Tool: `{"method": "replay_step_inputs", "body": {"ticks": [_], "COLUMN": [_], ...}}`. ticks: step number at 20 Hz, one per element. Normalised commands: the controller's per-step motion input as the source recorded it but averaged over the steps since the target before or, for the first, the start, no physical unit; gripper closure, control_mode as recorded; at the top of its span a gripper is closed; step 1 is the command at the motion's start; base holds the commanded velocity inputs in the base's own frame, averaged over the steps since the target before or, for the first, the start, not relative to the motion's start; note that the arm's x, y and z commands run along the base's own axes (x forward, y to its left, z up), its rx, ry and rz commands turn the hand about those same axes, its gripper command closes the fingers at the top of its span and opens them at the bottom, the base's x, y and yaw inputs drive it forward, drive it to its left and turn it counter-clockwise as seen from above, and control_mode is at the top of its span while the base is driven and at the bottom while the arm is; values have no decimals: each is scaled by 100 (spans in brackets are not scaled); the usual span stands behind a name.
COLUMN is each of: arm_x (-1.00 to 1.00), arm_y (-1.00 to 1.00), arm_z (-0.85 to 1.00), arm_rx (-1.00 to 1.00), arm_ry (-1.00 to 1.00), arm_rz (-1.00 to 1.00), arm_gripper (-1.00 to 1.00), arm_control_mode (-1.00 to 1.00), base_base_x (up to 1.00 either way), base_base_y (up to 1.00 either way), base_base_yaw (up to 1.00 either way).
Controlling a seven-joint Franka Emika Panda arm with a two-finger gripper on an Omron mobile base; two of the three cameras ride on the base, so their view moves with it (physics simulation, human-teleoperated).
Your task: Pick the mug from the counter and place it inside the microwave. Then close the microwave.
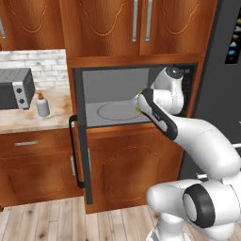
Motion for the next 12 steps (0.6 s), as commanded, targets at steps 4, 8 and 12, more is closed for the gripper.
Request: {"method": "replay_step_inputs", "body": {"ticks": [4, 8, 12], "arm_x": [46, 43, 42], "arm_y": [1, 5, 14], "arm_z": [-20, -41, -47], "arm_rx": [0, 0, 0], "arm_ry": [0, 0, 0], "arm_rz": [-1, 0, 0], "arm_gripper": [100, 100, 100], "arm_control_mode": [-100, -100, -100], "base_base_x": [0, 0, 0], "base_base_y": [0, 0, 0], "base_base_yaw": [0, 0, 0]}}
